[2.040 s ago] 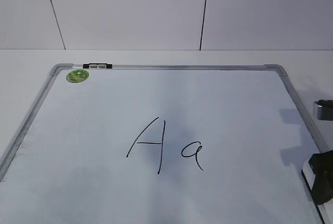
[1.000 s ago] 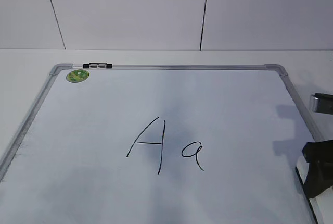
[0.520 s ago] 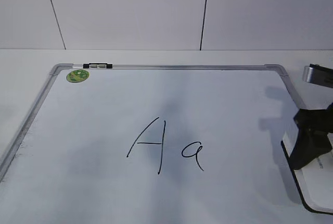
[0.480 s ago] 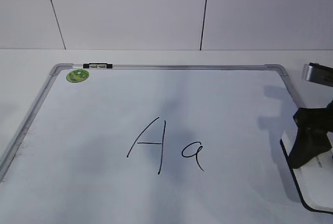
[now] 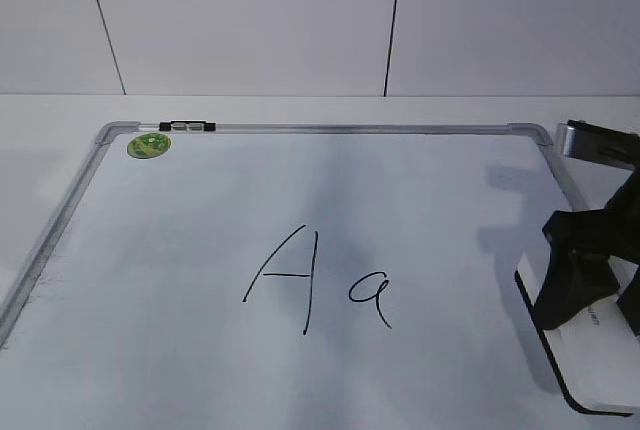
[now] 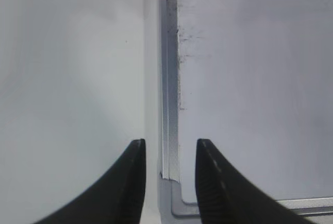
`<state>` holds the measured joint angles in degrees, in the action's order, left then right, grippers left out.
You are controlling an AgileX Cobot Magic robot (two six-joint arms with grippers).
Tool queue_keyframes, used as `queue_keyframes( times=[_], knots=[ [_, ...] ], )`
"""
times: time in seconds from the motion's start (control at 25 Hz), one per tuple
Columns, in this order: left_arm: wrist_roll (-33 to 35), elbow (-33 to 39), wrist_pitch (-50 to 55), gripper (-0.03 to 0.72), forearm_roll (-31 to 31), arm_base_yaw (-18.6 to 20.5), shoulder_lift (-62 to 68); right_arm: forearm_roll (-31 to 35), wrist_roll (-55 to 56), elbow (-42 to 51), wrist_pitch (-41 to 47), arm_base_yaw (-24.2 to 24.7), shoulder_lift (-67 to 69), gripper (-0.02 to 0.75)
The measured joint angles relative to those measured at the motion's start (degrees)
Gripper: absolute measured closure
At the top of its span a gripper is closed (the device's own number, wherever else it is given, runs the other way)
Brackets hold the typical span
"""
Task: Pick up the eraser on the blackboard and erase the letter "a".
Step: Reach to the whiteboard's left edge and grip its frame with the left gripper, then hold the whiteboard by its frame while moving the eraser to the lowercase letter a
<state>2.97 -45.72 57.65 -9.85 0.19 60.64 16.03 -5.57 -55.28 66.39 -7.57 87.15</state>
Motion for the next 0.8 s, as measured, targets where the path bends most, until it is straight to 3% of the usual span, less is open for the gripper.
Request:
queue_keyframes(
  times=[0.56, 0.8],
  knots=[
    [0.0, -4.28, -9.45, 0.444, -1.63, 0.0, 21.97, -0.93, -0.57, -1.11, 2.25, -0.23, 0.0, 0.203],
    [0.48, -9.95, -9.94, 0.444, -1.75, 0.0, 29.94, -0.17, -0.93, -1.11, 2.36, -0.23, 0.08, 0.203]
  ],
)
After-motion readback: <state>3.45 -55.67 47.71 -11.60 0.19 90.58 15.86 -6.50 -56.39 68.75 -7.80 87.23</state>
